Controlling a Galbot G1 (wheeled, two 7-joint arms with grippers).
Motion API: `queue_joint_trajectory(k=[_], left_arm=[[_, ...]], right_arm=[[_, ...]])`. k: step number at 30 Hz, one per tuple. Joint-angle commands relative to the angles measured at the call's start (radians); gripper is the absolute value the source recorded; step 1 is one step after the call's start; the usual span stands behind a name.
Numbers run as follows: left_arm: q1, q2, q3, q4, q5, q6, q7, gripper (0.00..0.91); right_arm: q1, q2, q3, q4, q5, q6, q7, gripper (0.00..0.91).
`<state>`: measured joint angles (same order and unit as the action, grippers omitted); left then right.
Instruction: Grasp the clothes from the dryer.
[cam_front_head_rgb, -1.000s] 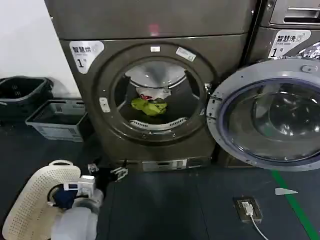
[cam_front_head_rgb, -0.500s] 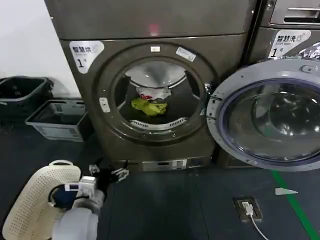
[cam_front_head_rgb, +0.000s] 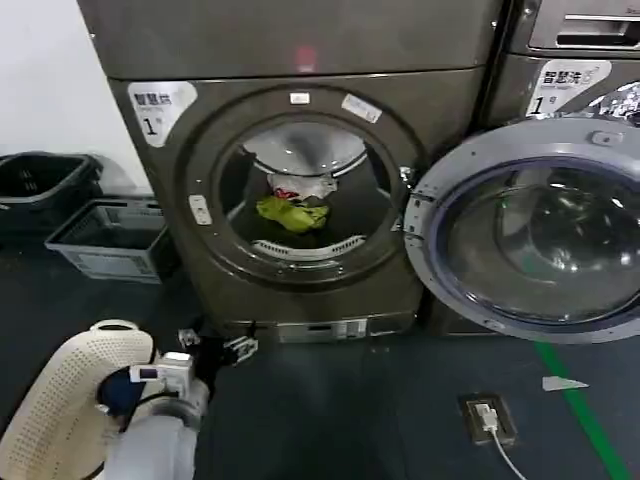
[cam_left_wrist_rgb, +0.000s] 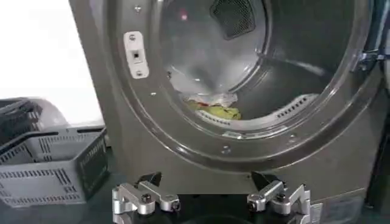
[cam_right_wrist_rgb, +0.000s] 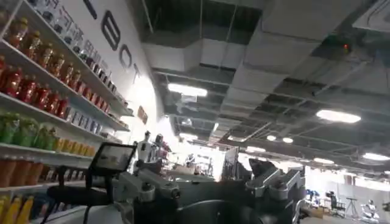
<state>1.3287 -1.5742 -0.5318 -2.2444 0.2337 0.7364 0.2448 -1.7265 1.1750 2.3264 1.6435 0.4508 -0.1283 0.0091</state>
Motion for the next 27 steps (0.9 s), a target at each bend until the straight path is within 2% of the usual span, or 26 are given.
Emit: queue_joint_trajectory(k=[1, 27], left_arm=[[-0.001, 0.002, 0.002, 0.001, -0.002, 0.049, 0.0, 0.907], [0.003, -0.005, 0.016, -0.003, 0.003, 0.049, 0.005, 0.907]], right_arm=[[0.003, 0.0, -0.003, -0.003, 0.0, 0.003, 0.006, 0.907], [0.007, -0.006, -0.008, -0.026, -0.005, 0.01, 0.01, 0.907]])
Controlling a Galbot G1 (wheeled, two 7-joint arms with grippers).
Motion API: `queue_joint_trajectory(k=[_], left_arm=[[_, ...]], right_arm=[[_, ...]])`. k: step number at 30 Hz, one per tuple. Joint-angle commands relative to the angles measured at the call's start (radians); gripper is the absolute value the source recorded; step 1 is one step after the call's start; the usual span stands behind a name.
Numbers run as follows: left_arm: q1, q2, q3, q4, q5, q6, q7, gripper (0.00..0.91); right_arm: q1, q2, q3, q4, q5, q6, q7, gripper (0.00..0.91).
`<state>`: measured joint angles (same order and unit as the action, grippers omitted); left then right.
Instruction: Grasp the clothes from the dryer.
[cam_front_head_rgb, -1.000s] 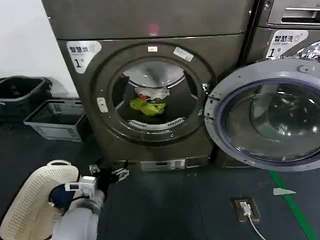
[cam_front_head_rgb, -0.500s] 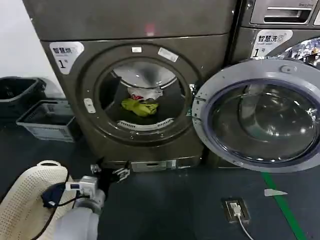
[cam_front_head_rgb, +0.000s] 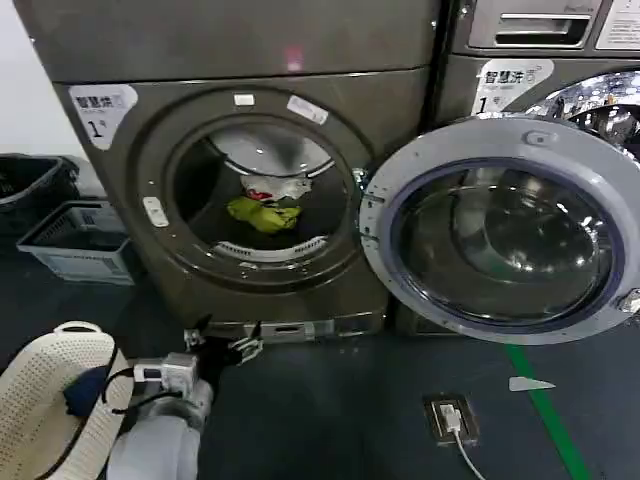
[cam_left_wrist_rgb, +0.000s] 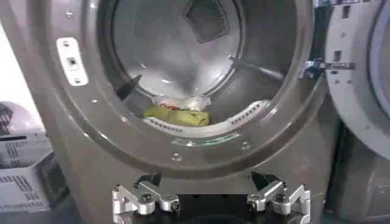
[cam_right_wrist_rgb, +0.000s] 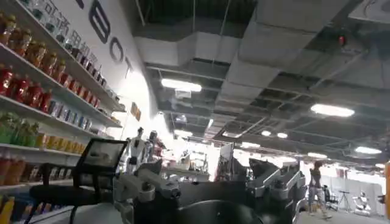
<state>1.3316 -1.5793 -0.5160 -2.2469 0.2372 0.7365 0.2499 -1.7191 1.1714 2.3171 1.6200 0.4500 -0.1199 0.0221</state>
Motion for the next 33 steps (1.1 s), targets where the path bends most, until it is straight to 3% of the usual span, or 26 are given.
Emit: queue_joint_trajectory(k=[1, 9, 15, 33], left_arm=[[-0.001, 0.0, 0.001, 0.0, -0.001, 0.049, 0.0, 0.907], [-0.002, -0.002, 0.002, 0.003, -0.002, 0.049, -0.004, 0.907], [-0.003, -0.003, 0.003, 0.004, 0.0, 0.049, -0.006, 0.907], [-0.006, -0.004, 0.005, 0.007, -0.005, 0.049, -0.018, 0.907]], right_arm=[[0.0, -0.006, 0.001, -0.004, -0.004, 0.001, -0.002, 0.907], [0.003, -0.007, 0.001, -0.012, -0.001, 0.028, 0.003, 0.907], [0.005, -0.012, 0.004, -0.017, 0.04, 0.045, 0.036, 0.907], [0.004, -0.009, 0.004, -0.024, 0.078, 0.094, 0.028, 0.907]])
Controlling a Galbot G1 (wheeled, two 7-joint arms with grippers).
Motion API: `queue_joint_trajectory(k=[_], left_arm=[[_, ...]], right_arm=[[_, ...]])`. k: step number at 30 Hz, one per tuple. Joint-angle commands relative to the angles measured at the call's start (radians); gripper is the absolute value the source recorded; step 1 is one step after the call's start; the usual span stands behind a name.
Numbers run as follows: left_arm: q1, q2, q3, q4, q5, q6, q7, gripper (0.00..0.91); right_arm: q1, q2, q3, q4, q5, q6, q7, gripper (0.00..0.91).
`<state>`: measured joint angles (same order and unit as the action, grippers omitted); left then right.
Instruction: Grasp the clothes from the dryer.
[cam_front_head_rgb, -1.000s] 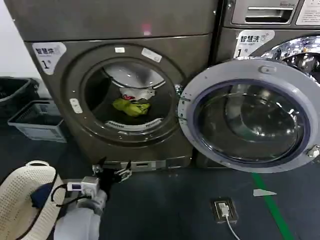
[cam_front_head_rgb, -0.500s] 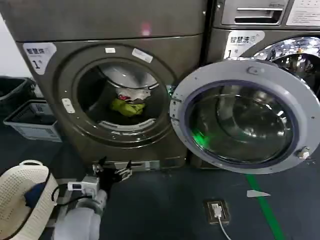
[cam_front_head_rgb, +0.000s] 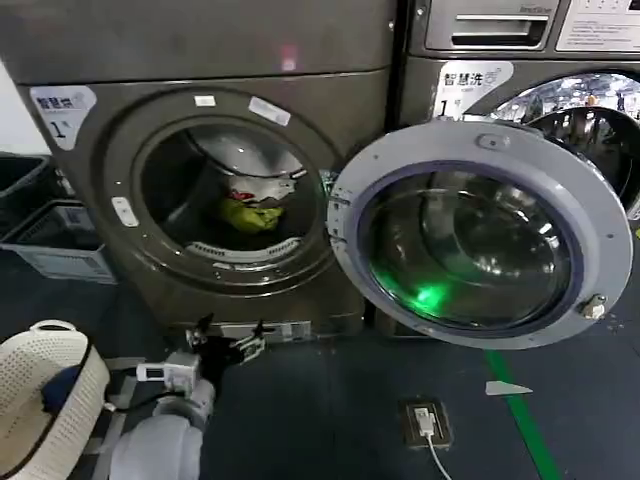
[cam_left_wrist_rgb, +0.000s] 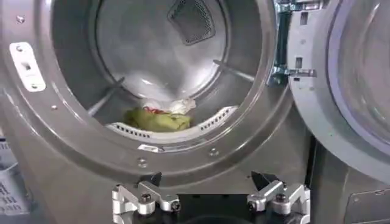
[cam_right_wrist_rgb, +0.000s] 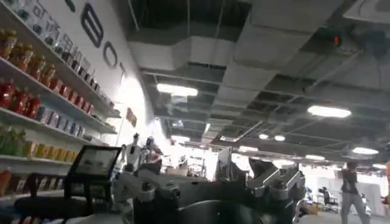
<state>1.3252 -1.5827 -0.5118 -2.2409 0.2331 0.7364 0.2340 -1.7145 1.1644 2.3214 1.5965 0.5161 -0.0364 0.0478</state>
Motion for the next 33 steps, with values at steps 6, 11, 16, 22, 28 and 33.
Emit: queue_joint_trajectory(k=[6, 11, 16, 22, 28, 33], left_arm=[[0.002, -0.004, 0.002, -0.001, -0.001, 0.049, 0.0, 0.907], [0.003, -0.003, 0.002, 0.0, -0.001, 0.049, 0.0, 0.907], [0.002, -0.003, 0.002, 0.0, -0.001, 0.049, 0.0, 0.907], [0.003, -0.003, 0.002, 0.001, 0.0, 0.049, 0.004, 0.907], [0.002, -0.002, 0.0, 0.002, 0.001, 0.049, 0.003, 0.907], [0.002, 0.0, 0.001, 0.002, -0.002, 0.049, 0.003, 0.907]], right_arm=[[0.001, 0.0, -0.002, -0.001, 0.012, 0.014, 0.001, 0.907], [0.0, 0.0, -0.002, -0.001, 0.012, 0.013, 0.001, 0.907], [0.001, 0.002, -0.003, -0.001, 0.011, 0.013, 0.0, 0.907], [0.002, 0.004, -0.005, -0.001, 0.01, 0.014, -0.001, 0.907], [0.003, 0.007, -0.011, 0.002, 0.01, 0.013, -0.001, 0.907], [0.007, 0.01, -0.016, 0.007, 0.01, 0.012, -0.001, 0.907]])
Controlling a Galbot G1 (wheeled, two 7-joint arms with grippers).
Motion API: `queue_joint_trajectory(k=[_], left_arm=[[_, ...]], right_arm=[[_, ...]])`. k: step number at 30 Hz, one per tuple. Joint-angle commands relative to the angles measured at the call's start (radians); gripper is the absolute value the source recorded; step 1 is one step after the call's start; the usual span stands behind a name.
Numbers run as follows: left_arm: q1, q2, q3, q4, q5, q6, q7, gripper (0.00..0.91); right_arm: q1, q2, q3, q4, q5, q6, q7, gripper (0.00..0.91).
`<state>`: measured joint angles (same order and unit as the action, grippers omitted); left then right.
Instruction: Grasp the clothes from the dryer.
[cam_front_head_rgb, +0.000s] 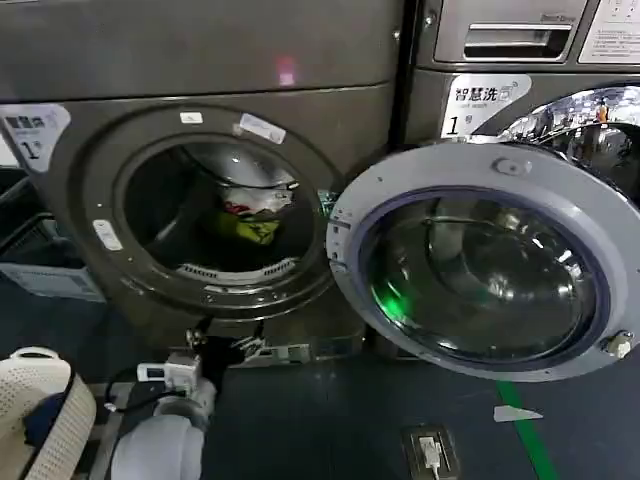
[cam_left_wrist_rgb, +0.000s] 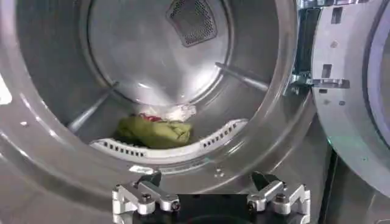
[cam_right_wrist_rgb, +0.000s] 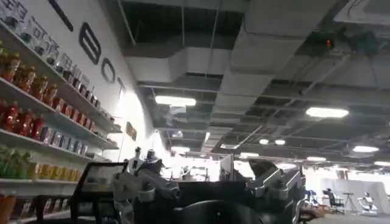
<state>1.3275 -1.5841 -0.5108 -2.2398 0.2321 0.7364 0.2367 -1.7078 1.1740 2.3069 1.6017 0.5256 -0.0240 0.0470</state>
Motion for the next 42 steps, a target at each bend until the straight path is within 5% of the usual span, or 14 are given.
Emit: queue_joint_trajectory(k=[1, 42], left_arm=[[0.0, 0.002, -0.001, 0.0, -0.001, 0.049, 0.0, 0.907], [0.003, -0.003, -0.003, 0.007, 0.006, 0.049, -0.001, 0.907]], right_arm=[[0.0, 0.0, -0.002, 0.002, 0.0, 0.0, -0.001, 0.907], [0.0, 0.001, -0.008, -0.011, -0.001, 0.005, 0.007, 0.907]])
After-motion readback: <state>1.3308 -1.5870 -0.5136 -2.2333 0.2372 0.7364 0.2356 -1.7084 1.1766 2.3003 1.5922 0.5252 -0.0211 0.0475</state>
